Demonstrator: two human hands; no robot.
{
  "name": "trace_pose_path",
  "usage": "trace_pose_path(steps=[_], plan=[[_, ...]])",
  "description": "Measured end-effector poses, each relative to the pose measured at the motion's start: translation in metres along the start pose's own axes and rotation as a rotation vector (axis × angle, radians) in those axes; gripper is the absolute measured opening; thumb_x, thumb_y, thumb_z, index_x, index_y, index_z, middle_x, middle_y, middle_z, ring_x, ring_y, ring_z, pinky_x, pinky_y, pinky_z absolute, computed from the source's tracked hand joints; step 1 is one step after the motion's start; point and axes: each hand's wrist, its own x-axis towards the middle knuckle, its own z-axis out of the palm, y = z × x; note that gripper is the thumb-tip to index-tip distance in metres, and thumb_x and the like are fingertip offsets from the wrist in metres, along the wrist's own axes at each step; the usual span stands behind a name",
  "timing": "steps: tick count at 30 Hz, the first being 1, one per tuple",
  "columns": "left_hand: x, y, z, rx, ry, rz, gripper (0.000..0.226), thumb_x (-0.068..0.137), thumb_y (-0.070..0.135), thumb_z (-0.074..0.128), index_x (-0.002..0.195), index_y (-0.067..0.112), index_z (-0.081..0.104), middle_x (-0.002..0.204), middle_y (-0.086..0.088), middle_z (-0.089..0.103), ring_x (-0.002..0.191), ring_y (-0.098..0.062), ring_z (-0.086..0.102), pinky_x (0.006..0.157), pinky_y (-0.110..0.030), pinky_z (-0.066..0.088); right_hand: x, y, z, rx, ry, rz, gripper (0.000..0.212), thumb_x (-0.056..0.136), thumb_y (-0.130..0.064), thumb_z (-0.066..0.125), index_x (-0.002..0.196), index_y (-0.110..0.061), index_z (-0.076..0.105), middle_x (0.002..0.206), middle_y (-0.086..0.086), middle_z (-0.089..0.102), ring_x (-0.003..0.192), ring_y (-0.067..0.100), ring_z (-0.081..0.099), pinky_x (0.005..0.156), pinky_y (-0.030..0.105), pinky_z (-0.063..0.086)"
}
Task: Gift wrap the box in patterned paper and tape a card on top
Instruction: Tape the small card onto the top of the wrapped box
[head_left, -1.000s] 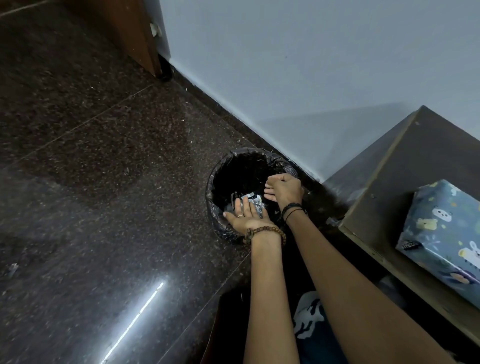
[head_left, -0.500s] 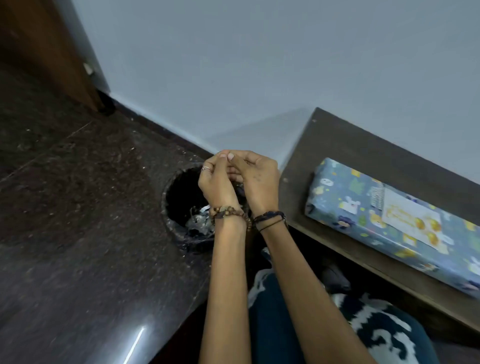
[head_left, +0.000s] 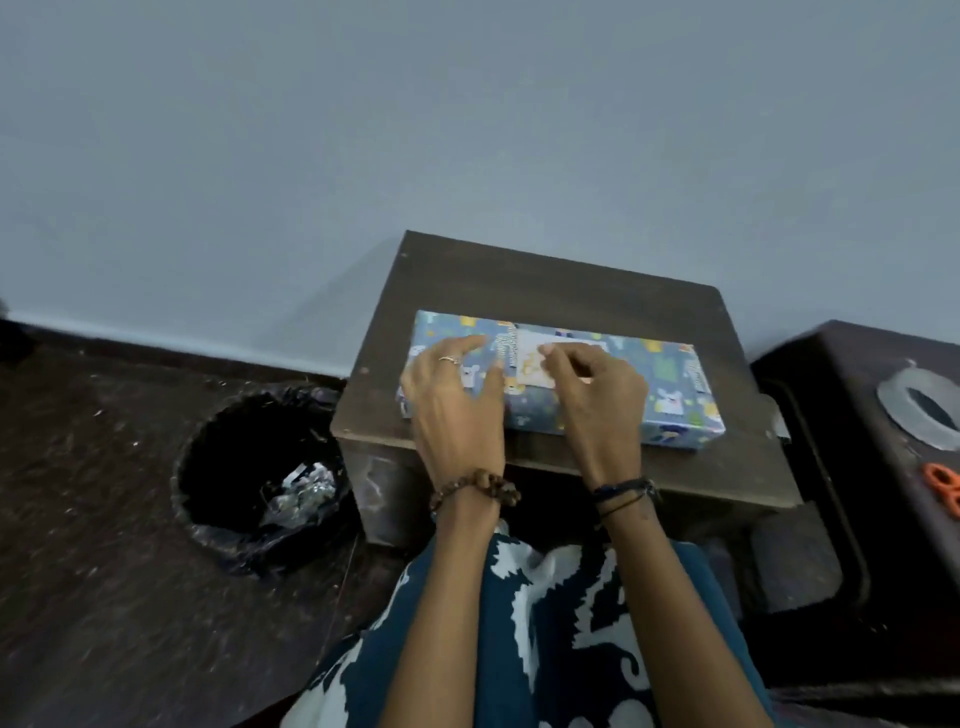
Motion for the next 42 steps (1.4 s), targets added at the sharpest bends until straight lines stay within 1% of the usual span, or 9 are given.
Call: trace_pose_path(steps=[5, 11, 18, 22, 25, 28, 31, 36, 42], plan=[[-0.003, -0.007, 0.004, 0.261, 0.027, -0.159, 0.077, 0.081, 0.035, 0.067, 0.142, 0.010, 0.029, 0.151, -0.012, 0.020, 0.137, -0.028, 0.016, 0.110, -0.037, 0.018, 0.007, 0.057, -0.056, -0.298, 0.276, 0.147, 0.023, 0.089, -0.016, 0.057, 0.107, -0.005, 0.065, 0.111, 0.016, 0.060, 0.104, 0.032, 0.053, 0.080, 0.026, 0.033], [0.007, -0.014, 0.006, 0.114, -0.028, -0.284, 0.078, 0.081, 0.029, 0.069, 0.142, 0.005, 0.027, 0.143, -0.014, 0.032, 0.130, -0.032, 0.028, 0.104, -0.039, 0.027, 0.008, 0.071, -0.064, -0.438, 0.241, 0.372, 0.044, 0.088, -0.042, 0.057, 0.120, -0.012, 0.057, 0.124, 0.016, 0.051, 0.114, 0.035, 0.042, 0.088, 0.044, 0.038], [0.033, 0.000, 0.015, -0.209, 0.050, -0.172, 0.072, 0.075, 0.013, 0.074, 0.136, 0.008, 0.036, 0.131, -0.015, 0.045, 0.113, -0.029, 0.052, 0.096, -0.045, 0.046, 0.025, 0.071, -0.078, 0.210, 0.351, 0.376, 0.029, 0.088, -0.028, 0.061, 0.114, -0.019, 0.052, 0.105, 0.002, 0.058, 0.093, 0.017, 0.055, 0.068, 0.020, 0.039], [0.069, 0.046, 0.013, -0.455, 0.044, -0.036, 0.063, 0.083, 0.001, 0.064, 0.136, 0.009, 0.032, 0.111, -0.005, 0.051, 0.084, -0.006, 0.057, 0.075, -0.012, 0.050, 0.053, 0.062, -0.085, 0.568, 0.554, 0.206, 0.024, 0.094, -0.020, 0.054, 0.118, -0.019, 0.047, 0.104, 0.004, 0.059, 0.090, 0.001, 0.057, 0.075, 0.006, 0.041], [0.092, 0.062, 0.013, -0.567, 0.009, 0.015, 0.059, 0.085, 0.004, 0.062, 0.136, 0.012, 0.032, 0.109, -0.009, 0.056, 0.096, -0.015, 0.058, 0.088, -0.030, 0.049, 0.069, 0.062, -0.079, 0.652, 0.527, 0.166, 0.032, 0.095, -0.019, 0.052, 0.126, -0.018, 0.044, 0.120, 0.012, 0.059, 0.104, 0.004, 0.059, 0.078, 0.008, 0.043], [0.099, 0.051, 0.026, -0.534, -0.008, -0.012, 0.056, 0.087, 0.002, 0.060, 0.135, 0.009, 0.033, 0.110, -0.008, 0.054, 0.098, -0.016, 0.055, 0.087, -0.032, 0.048, 0.076, 0.072, -0.074, 0.577, 0.458, 0.209, 0.044, 0.092, -0.014, 0.057, 0.132, -0.016, 0.039, 0.120, 0.011, 0.058, 0.088, -0.009, 0.058, 0.073, 0.004, 0.042], [0.090, 0.019, 0.043, -0.511, -0.006, -0.101, 0.050, 0.087, -0.004, 0.055, 0.133, 0.003, 0.036, 0.118, -0.012, 0.052, 0.105, -0.020, 0.053, 0.077, -0.020, 0.048, 0.076, 0.089, -0.071, 0.430, 0.350, 0.309, 0.053, 0.088, -0.006, 0.057, 0.135, -0.017, 0.035, 0.116, 0.006, 0.059, 0.085, 0.001, 0.057, 0.069, 0.009, 0.044], [0.079, -0.019, 0.052, -0.221, -0.096, -0.167, 0.049, 0.087, 0.002, 0.058, 0.133, 0.007, 0.041, 0.130, -0.012, 0.050, 0.112, -0.023, 0.051, 0.086, -0.025, 0.039, 0.076, 0.108, -0.075, 0.214, 0.192, 0.410, 0.054, 0.084, -0.003, 0.054, 0.132, -0.015, 0.035, 0.113, 0.006, 0.057, 0.095, 0.018, 0.053, 0.065, 0.014, 0.041], [0.060, -0.005, 0.068, 0.276, -0.131, 0.315, 0.047, 0.091, 0.008, 0.052, 0.137, 0.011, 0.041, 0.154, -0.008, 0.020, 0.144, -0.025, 0.005, 0.117, -0.047, 0.006, 0.068, 0.094, -0.051, -0.297, 0.173, 0.092, 0.043, 0.082, -0.022, 0.053, 0.124, -0.011, 0.051, 0.132, 0.014, 0.045, 0.121, 0.030, 0.037, 0.099, 0.034, 0.031]])
